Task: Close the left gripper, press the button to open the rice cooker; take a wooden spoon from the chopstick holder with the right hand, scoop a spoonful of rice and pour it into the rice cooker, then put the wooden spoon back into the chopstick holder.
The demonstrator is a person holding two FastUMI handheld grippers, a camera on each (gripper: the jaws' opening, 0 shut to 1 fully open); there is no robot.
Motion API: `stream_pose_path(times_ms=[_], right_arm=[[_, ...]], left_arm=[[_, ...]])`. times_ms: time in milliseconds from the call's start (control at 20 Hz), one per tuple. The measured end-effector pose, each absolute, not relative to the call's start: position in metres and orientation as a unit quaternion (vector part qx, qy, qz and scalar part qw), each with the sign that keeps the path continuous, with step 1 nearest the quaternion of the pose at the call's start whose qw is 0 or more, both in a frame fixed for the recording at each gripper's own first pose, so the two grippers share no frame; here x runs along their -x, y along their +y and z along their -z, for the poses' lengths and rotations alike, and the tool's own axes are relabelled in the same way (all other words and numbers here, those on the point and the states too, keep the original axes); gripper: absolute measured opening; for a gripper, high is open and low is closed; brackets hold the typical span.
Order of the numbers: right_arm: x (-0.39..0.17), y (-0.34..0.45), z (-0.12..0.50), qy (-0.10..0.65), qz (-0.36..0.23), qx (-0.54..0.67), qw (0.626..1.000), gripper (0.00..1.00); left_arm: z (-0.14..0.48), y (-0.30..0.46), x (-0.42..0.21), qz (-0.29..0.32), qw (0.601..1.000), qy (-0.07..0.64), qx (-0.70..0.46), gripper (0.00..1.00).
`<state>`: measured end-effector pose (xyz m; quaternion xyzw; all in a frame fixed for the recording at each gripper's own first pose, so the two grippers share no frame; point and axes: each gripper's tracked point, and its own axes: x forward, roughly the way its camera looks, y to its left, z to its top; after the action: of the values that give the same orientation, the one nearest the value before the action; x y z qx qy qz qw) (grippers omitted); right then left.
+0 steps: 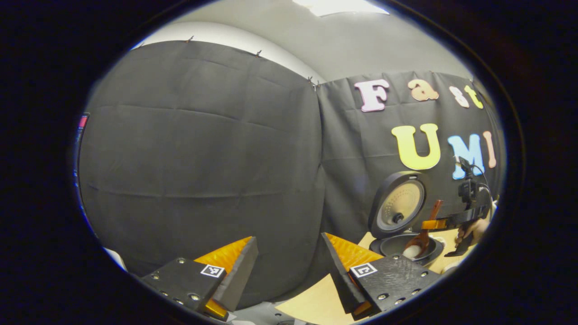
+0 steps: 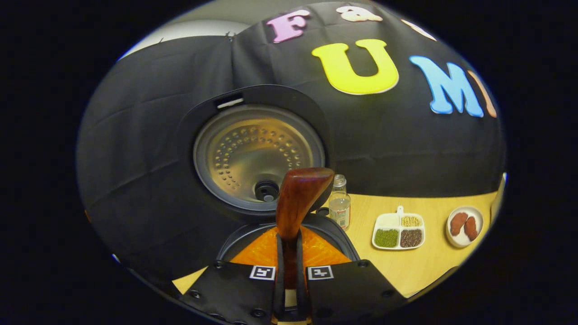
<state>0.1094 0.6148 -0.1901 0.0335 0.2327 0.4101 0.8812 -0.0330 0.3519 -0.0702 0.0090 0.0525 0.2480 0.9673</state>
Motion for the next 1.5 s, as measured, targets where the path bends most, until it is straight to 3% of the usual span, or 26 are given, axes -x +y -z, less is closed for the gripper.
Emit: stream_pose_path(times_ms=[200, 500, 750, 800, 1050, 1150, 1300, 1500], right_arm=[[-0.112, 0.612, 0.174, 0.149, -0.423, 0.081, 0.89, 0.12], [-0.117, 0.61, 0.161, 0.025, -0.427, 0.249, 0.869, 0.12], [-0.119, 0.607, 0.153, -0.031, -0.418, 0.309, 0.854, 0.12], [-0.115, 0.606, 0.152, -0.03, -0.419, 0.303, 0.855, 0.15], [-0.111, 0.597, 0.151, 0.066, -0.429, 0.148, 0.889, 0.1], [-0.119, 0.593, 0.15, 0.101, -0.42, 0.083, 0.898, 0.12], [-0.126, 0.573, 0.138, 0.124, -0.4, 0.018, 0.908, 0.09], [-0.139, 0.546, 0.13, 0.134, -0.373, -0.046, 0.917, 0.15]], left_arm=[[0.071, 0.352, 0.033, -0.248, 0.967, 0.052, -0.006, 0.83], [0.071, 0.354, 0.034, -0.251, 0.967, 0.051, -0.003, 0.83], [0.071, 0.353, 0.034, -0.251, 0.967, 0.05, -0.003, 0.83], [0.072, 0.353, 0.033, -0.25, 0.967, 0.051, -0.004, 0.83], [0.068, 0.35, 0.032, -0.238, 0.97, 0.046, 0.013, 0.83], [0.068, 0.347, 0.033, -0.228, 0.973, 0.044, 0.016, 0.83], [0.059, 0.336, 0.034, -0.206, 0.977, 0.047, 0.021, 0.84], [0.055, 0.3, 0.012, -0.169, 0.985, 0.041, 0.024, 0.84]])
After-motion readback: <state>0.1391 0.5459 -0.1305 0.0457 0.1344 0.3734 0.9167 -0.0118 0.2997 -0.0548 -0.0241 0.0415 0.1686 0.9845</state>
